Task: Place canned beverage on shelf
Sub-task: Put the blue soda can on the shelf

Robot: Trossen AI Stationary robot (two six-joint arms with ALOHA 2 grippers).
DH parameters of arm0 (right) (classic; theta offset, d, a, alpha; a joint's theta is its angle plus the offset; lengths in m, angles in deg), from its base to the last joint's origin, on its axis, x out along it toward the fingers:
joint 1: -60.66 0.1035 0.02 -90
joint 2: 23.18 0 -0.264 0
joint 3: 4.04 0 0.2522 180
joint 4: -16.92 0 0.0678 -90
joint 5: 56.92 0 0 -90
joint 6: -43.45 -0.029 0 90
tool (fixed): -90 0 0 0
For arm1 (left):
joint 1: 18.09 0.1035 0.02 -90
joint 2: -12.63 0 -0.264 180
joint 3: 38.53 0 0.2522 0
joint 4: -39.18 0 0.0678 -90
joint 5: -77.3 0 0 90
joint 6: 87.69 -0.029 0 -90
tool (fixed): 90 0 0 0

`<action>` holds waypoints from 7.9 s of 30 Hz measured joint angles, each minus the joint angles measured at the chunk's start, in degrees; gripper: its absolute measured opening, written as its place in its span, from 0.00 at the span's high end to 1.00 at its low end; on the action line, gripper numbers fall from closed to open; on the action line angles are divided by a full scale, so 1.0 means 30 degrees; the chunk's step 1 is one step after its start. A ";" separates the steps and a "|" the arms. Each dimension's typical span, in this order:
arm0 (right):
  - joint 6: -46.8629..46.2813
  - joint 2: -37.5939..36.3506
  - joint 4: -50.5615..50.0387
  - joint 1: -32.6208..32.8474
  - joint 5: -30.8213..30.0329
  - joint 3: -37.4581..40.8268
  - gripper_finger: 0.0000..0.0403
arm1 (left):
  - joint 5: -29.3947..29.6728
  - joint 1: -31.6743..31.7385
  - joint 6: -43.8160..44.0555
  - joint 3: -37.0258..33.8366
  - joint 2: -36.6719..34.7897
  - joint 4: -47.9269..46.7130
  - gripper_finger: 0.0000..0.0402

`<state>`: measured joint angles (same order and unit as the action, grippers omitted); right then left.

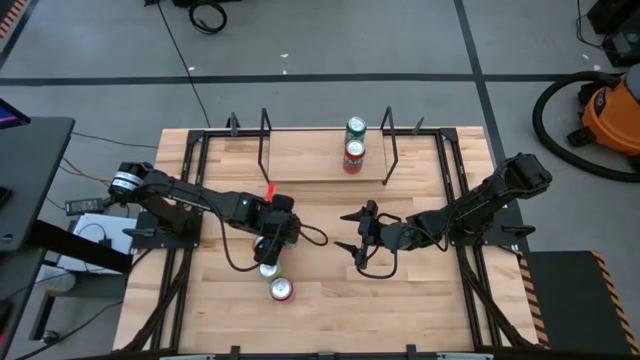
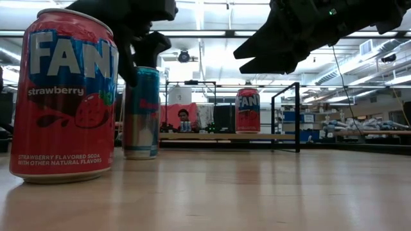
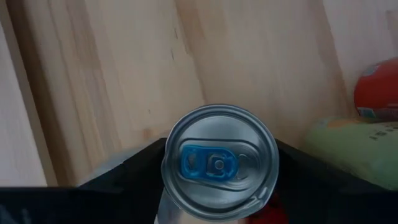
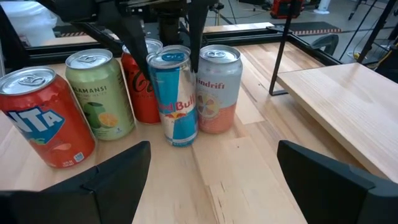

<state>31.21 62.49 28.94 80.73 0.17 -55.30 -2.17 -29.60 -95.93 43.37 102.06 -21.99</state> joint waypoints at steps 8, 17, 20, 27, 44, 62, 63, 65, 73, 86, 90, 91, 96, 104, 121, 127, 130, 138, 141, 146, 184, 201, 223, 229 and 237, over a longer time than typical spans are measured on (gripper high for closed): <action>-0.0075 0.0000 0.0000 0.0000 0.0007 0.0000 0.10 | 0.0084 -0.0132 -0.3420 -0.0072 0.0072 0.1339 0.32; -0.0284 -0.0357 -0.0957 0.0022 0.0044 -0.0005 0.10 | 0.0583 0.0133 -0.4303 0.1731 0.0102 0.1417 0.31; -0.0549 -0.0707 -0.1909 0.0015 -0.0129 -0.0007 0.10 | 0.0593 0.0542 -0.4972 0.2812 0.0080 0.1171 0.31; -0.1969 -0.2036 -0.5064 0.0015 0.0021 -0.0007 0.10 | 0.0605 0.2354 -0.7166 0.4036 0.0065 0.1314 0.31; -0.5205 -0.3101 -0.8439 0.0043 0.0554 -0.0007 0.10 | 0.0612 0.7429 -1.4392 0.4051 0.0050 0.4535 0.31; -0.3915 -0.2965 -0.8476 -0.0415 0.0831 -0.0015 0.10 | -0.2196 1.2153 -1.7036 0.4073 0.0427 0.6802 0.31; -0.3609 -0.2965 -0.8448 -0.0573 0.0831 -0.0015 0.10 | -0.2823 1.2588 -1.7265 0.4073 0.0486 0.6911 0.31; -0.3164 -0.2973 -0.8378 -0.0947 0.0831 -0.0015 0.10 | -0.4064 1.3320 -1.7813 0.4073 0.0660 0.6767 0.31; -0.2935 -0.2980 -0.8357 -0.1841 0.1216 0.0000 0.10 | -0.5616 1.4632 -2.0461 0.4073 0.1832 0.6812 0.31; -0.3328 -0.2980 -0.9327 -0.1865 0.2718 0.0000 0.10 | -0.6117 1.3606 -2.0412 0.4088 0.2668 0.7020 0.31; -0.2750 -0.2980 -0.9635 -0.2049 0.2446 0.0000 0.10 | -0.6156 1.2911 -2.0314 0.4088 0.2564 0.6613 0.31; -0.2609 -0.2980 -0.9693 -0.2141 0.2404 0.0000 0.10 | -0.6160 1.2729 -2.0314 0.4088 0.2564 0.6467 0.31; -0.2031 -0.2980 -0.9785 -0.2623 0.2353 0.0000 0.10 | -0.6178 1.2031 -2.0306 0.4088 0.2564 0.6156 0.31; -0.1864 -0.2980 -0.9638 -0.2973 0.2353 0.0000 0.10 | -0.6108 1.1995 -2.0082 0.4088 0.2564 0.5284 0.31; -0.2038 -0.2980 -0.9075 -0.2960 0.2528 0.0000 0.10 | -0.5829 1.2480 -1.7208 0.4915 0.2197 0.1616 0.31; -0.2020 -0.2980 -0.8873 -0.2884 0.2863 0.0000 0.10 | -0.5670 1.3099 -1.6532 0.6580 0.2105 -0.0861 0.31; -0.1957 -0.2980 -0.8832 -0.2757 0.2863 0.0000 0.10 | -0.5602 1.3488 -1.6624 0.6703 0.2112 -0.1877 0.31; -0.1597 -0.2980 -0.8772 -0.2608 0.3002 0.0000 0.10 | -0.4904 1.3998 -1.8864 0.6667 0.2134 -0.3150 0.31; -0.1496 -0.2980 -0.8728 -0.2601 0.3002 0.0000 0.10 | -0.4889 1.3995 -2.0096 0.6660 0.2134 -0.3150 0.31; -0.1496 -0.2980 -0.8728 -0.2601 0.3003 0.0000 0.10 | -0.4889 1.3995 -2.1078 0.6652 0.2142 -0.3216 0.31; -0.1205 -0.2980 -0.8022 -0.2331 0.3016 -0.0007 0.10 | -0.6018 1.5058 -1.3641 0.6601 0.2601 -0.3733 0.31; -0.1059 -0.2980 -0.7970 -0.2331 0.3016 0.0000 0.10 | -0.6044 1.5686 -1.2317 0.6609 0.2564 -0.3535 0.25; -0.1001 -0.2980 -0.7890 -0.2331 0.3009 0.0000 0.10 | -0.5291 1.5501 -1.0296 0.6616 0.2564 -0.3331 0.22; -0.1001 -0.2980 -0.7890 -0.2331 0.3009 0.0000 0.10 | -0.2785 1.4624 -1.1460 0.6638 0.2564 -0.2772 0.22; -0.0935 -0.2980 -0.7898 -0.2331 0.3009 0.0000 0.10 | -0.2237 1.3599 -1.1658 0.6638 0.2564 -0.2486 0.22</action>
<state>28.40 53.55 5.25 73.74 9.20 -55.30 -8.88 11.20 -130.91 63.29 109.75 -29.45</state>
